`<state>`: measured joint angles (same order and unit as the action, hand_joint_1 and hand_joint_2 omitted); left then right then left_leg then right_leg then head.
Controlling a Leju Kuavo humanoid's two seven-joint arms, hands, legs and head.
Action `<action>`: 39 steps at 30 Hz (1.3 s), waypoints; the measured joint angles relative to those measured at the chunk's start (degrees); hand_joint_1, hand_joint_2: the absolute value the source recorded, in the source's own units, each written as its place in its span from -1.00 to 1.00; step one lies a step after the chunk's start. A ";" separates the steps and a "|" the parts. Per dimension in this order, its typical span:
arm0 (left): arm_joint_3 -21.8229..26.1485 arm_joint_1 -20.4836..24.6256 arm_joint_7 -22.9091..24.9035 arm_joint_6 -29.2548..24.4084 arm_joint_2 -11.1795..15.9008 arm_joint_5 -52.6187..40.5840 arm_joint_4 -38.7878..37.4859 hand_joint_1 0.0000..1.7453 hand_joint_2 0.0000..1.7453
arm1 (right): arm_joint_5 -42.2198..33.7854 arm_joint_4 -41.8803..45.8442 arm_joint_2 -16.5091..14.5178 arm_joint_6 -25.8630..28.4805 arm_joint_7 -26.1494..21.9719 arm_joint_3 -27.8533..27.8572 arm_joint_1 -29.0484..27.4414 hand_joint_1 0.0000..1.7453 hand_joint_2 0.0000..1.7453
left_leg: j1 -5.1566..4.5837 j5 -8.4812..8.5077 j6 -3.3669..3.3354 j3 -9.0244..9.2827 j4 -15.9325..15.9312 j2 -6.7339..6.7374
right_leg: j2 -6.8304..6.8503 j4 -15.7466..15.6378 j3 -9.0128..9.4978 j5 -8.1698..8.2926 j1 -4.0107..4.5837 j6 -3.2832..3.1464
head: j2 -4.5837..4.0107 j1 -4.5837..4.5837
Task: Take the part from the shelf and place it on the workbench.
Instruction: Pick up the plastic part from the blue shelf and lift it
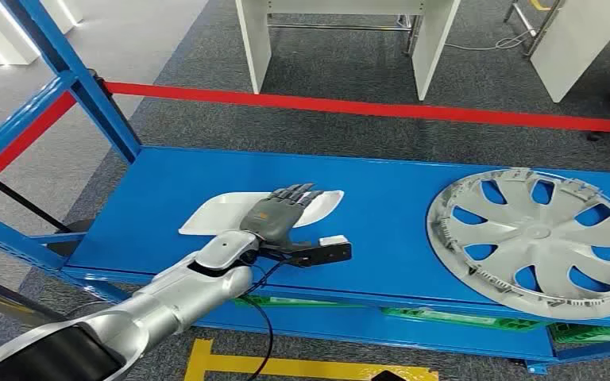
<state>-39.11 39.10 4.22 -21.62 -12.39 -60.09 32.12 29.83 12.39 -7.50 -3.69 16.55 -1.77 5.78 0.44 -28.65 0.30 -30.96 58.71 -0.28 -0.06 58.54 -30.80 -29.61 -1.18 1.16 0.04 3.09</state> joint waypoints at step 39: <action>5.49 1.10 12.03 4.99 0.76 -7.07 -2.48 1.00 1.00 | 0.04 0.00 0.00 1.74 0.07 0.22 -0.61 -1.00 -1.00 | 0.00 0.07 -0.06 -0.02 0.03 0.00 | 0.00 0.00 0.02 0.07 0.00 0.02 | 0.00 0.00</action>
<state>-33.61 40.20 16.25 -16.62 -11.63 -67.16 29.64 29.88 12.39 -7.50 -1.95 16.62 -1.55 5.17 0.44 -28.58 0.24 -30.98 58.74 -0.28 -0.06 58.55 -30.79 -29.53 -1.18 1.18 0.04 3.09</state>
